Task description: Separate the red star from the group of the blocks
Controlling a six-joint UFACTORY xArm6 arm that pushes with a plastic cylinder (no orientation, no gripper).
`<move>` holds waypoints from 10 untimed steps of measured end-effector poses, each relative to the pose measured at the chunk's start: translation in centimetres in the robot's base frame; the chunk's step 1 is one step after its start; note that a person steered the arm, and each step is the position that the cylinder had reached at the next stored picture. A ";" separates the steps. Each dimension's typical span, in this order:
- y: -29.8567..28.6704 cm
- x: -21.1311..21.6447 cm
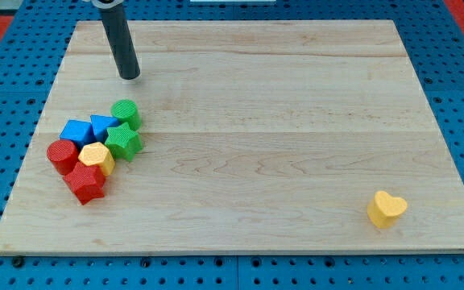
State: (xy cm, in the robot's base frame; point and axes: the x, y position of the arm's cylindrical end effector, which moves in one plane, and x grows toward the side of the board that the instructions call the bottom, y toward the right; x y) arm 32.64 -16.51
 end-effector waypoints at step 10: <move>-9.7 24.3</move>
State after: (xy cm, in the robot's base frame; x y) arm 56.96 -26.20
